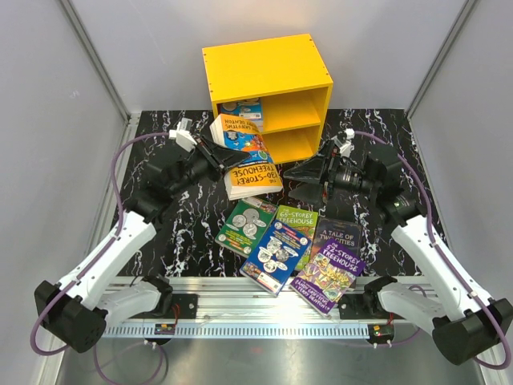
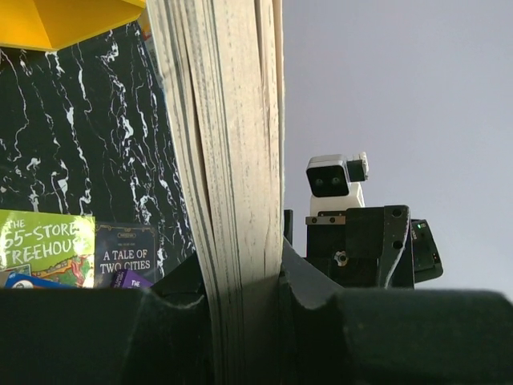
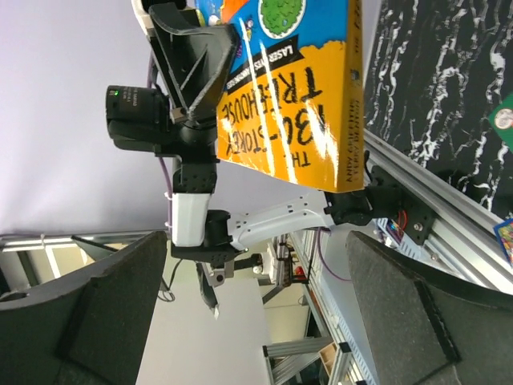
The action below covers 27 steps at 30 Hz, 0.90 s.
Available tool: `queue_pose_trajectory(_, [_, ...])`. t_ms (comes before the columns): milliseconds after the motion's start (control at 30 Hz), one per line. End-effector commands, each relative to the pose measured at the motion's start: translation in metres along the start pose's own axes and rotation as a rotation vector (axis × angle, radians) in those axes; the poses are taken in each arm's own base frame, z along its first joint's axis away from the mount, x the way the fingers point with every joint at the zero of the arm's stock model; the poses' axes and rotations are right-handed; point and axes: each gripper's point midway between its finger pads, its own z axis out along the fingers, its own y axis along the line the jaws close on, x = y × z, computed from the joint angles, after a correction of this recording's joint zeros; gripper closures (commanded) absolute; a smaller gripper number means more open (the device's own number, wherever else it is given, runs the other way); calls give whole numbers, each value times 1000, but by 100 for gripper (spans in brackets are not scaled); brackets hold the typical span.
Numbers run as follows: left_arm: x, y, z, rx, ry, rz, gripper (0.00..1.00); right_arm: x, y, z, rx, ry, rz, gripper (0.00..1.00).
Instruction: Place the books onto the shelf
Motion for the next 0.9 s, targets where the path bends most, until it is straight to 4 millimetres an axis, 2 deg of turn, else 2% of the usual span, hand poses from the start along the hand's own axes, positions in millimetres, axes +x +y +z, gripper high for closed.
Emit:
queue_pose_trajectory(0, [-21, -62, -4, 186, -81, 20, 100, -6, 2, -5, 34, -73, -34, 0])
queue_pose_trajectory(333, [-22, -86, -15, 304, -92, -69, 100, -25, -8, 12, 12, -106, 20, 0])
queue_pose_trajectory(467, [-22, -86, -16, 310, -93, -83, 100, -32, 1, 17, -42, -121, 22, 0])
queue_pose_trajectory(533, [-20, -81, -14, 300, -88, -89, 100, -35, 3, 18, -55, -123, 21, 7])
queue_pose_trajectory(567, [-19, -79, -14, 299, -89, -95, 100, -35, 8, 19, -73, -122, 15, 14])
queue_pose_trajectory(600, [-19, -79, -14, 300, -90, -98, 100, -37, 7, 20, -80, -121, 19, 28])
queue_pose_trajectory(700, [-15, -76, -10, 294, -82, -92, 100, -39, 16, 22, -123, -117, 18, 45])
queue_pose_trajectory(733, [-14, -75, -9, 290, -80, -91, 100, -39, 18, 22, -130, -118, 18, 54])
queue_pose_trajectory(867, [-11, -71, -2, 273, -88, -87, 100, -39, 24, 21, -148, -124, 25, 62])
